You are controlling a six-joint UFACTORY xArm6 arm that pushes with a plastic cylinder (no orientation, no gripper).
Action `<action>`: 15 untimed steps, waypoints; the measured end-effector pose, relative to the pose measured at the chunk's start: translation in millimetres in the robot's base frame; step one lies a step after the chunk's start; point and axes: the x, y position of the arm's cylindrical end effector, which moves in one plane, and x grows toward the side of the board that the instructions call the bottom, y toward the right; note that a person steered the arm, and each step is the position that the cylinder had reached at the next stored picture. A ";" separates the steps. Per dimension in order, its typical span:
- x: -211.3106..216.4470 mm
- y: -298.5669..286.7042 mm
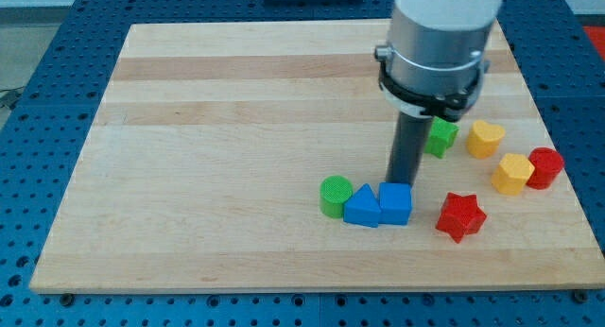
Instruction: Push the green star to the top of the red star
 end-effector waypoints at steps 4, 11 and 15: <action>-84.2 1.1; -132.0 79.4; -56.5 88.5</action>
